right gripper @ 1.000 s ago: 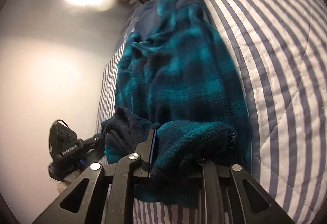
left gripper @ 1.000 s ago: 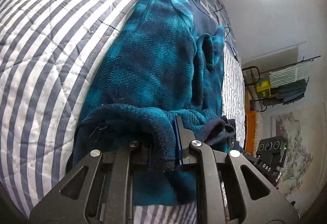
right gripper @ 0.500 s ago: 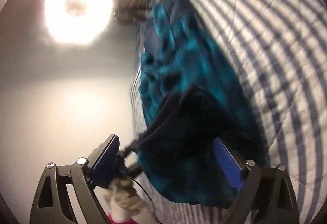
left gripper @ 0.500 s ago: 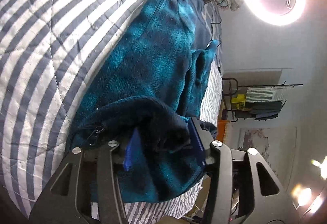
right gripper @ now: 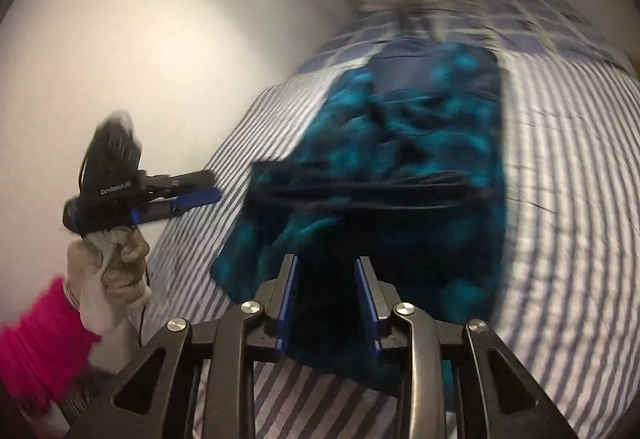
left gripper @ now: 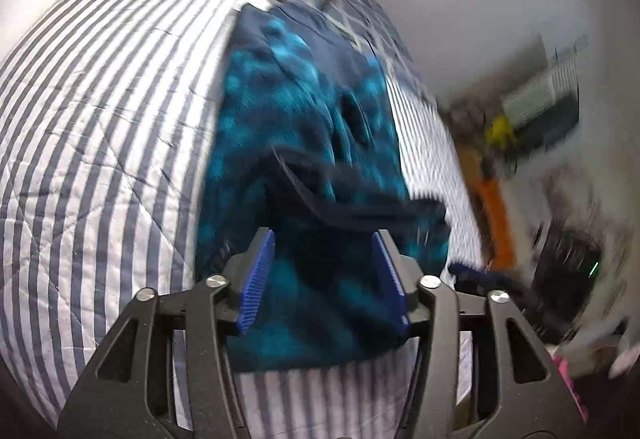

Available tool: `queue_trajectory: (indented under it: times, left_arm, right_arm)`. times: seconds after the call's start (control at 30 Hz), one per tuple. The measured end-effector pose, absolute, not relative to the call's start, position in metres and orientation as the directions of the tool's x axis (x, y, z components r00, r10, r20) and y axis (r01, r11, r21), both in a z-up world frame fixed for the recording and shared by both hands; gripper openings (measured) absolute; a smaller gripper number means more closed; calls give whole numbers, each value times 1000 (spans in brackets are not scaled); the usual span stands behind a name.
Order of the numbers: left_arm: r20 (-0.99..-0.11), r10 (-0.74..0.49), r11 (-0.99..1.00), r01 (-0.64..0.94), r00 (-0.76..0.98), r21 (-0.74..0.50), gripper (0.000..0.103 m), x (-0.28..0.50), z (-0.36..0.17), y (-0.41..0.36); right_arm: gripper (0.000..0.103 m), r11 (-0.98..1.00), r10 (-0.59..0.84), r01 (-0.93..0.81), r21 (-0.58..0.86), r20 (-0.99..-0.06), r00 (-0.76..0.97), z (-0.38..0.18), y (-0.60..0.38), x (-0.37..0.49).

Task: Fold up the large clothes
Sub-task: 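Lay the folded hem onto the jacket and open both grippers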

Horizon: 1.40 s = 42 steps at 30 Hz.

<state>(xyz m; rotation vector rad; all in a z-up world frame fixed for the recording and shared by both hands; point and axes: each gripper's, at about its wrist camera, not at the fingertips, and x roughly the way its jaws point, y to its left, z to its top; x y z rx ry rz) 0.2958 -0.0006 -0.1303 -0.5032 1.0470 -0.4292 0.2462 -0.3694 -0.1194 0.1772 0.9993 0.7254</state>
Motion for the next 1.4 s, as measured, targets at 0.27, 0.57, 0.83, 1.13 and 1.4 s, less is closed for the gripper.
queue_trajectory:
  times: [0.27,0.57,0.83,1.13,1.4]
  left_arm:
    - [-771,-424,892,74,474,-445,44,326,-169,-21]
    - [-787,-383,897,-10,484,-443,16,343,-195,-2]
    - [-807,-337,939,116,485,-323,16,300,-178,-24]
    - [-837,-315,943,48,447,-329,14,319,-201,-15]
    - [-826,-267,961,78,496,-264,14,284,-156,-20]
  right_arm:
    - [28,834,515,-430,346,-769,380,-153,-344,277]
    - [22,834,547,-325,445,-744,385,-166,-389,287]
    - [57,859,511,-201,470,-791,335,-182,-450,255]
    - [7,928,348,-249,276,-882,318,-181,-432,243]
    - [31,948,307,-216,233,-848,431,-128,-436,210]
